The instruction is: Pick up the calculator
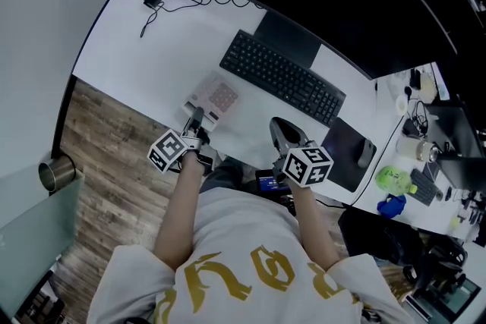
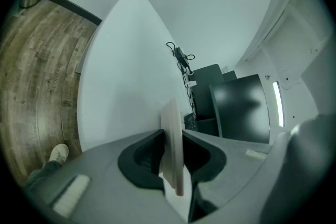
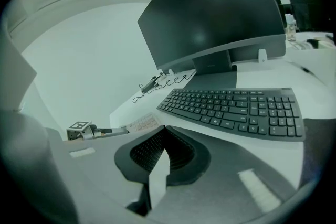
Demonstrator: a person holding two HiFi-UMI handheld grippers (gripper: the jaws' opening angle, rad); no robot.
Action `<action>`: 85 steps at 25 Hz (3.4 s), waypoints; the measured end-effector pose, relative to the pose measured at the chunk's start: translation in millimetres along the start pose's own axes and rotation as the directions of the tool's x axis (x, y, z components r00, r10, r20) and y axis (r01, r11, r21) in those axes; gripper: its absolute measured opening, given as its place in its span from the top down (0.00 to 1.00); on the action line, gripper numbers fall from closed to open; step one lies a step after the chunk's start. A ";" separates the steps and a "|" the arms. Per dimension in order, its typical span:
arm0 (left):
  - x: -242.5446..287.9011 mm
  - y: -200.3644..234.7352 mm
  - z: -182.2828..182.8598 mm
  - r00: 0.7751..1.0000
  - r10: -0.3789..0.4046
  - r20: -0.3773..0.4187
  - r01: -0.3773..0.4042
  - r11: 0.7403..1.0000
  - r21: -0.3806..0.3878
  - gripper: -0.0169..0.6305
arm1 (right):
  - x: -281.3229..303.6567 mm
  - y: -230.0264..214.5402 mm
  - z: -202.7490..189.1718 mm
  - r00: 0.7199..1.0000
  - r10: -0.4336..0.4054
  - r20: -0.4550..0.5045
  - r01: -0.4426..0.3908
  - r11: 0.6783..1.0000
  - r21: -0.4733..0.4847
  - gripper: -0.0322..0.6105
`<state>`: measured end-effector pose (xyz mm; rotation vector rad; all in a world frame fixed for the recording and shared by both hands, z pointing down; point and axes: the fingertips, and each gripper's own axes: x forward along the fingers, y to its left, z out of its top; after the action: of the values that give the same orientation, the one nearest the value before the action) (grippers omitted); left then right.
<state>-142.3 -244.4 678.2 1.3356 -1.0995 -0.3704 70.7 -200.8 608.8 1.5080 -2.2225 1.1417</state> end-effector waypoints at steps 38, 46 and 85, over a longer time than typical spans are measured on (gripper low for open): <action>-109.5 -111.8 -63.1 0.947 -0.231 0.223 0.245 0.969 -0.036 0.86 | -91.2 27.7 39.2 0.970 0.168 0.178 -0.140 0.977 -0.162 0.91; -125.3 -112.3 -71.3 0.934 -0.249 0.256 0.268 0.963 -0.042 0.86 | -104.5 32.4 38.4 0.964 0.187 0.189 -0.150 0.970 -0.193 0.91; -136.1 -110.4 -65.6 0.923 -0.264 0.282 0.291 0.955 -0.061 0.86 | -104.0 46.0 41.3 0.957 0.216 0.195 -0.172 0.961 -0.217 0.91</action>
<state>-116.5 -131.0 531.6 1.3794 -1.0984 -0.8306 87.1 -150.2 500.2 1.4159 -2.5929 0.8040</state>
